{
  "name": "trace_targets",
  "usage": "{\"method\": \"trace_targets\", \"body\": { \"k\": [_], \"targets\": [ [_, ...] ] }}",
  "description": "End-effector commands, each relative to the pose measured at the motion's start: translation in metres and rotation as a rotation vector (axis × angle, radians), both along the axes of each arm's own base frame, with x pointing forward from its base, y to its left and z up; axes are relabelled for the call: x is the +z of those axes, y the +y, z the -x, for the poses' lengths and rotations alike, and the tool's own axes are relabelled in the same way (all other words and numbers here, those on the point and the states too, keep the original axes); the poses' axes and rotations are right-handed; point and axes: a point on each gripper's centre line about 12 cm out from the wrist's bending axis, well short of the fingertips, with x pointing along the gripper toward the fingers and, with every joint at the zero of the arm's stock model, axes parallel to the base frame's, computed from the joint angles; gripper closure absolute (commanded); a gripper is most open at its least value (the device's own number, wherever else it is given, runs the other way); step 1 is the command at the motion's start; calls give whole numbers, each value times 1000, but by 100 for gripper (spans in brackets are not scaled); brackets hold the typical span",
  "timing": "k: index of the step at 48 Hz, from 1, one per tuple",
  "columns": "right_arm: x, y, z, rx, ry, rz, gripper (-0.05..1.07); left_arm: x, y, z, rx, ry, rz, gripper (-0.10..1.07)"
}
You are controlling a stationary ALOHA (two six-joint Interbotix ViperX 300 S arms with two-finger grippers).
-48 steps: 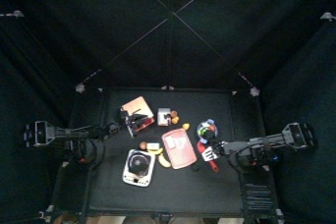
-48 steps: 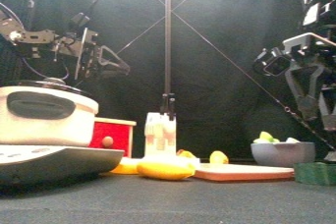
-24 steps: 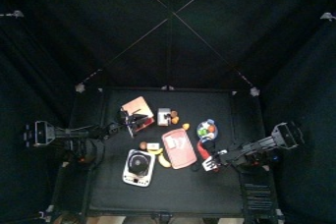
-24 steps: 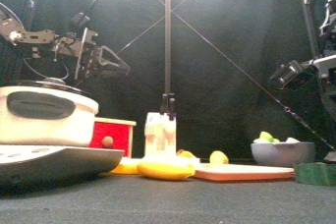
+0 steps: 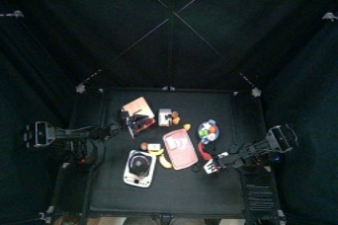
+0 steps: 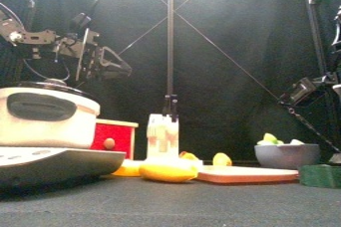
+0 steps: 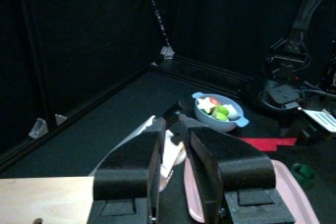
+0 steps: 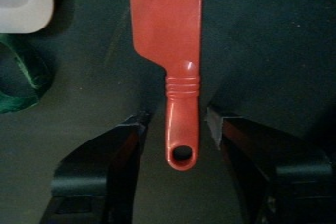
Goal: Grab knife
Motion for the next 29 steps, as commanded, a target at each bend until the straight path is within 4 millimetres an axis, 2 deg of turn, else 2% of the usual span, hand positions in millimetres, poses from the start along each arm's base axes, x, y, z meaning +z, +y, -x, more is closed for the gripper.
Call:
{"method": "trace_targets", "body": {
  "k": [1, 15, 20, 29],
  "targets": [
    [-7, 1, 4, 5, -9, -10, 22, 5, 2, -2, 5, -16, -6, 34],
    [-18, 0, 10, 10, -22, -24, 43, 5, 2, -2, 5, -17, -6, 34],
    [-8, 2, 3, 17, -39, -21, 47, 5, 2, -2, 5, -17, -6, 34],
    [22, 3, -10, 37, -54, 18, 48, 5, 2, -2, 6, -16, -5, 34]
  ]
}}
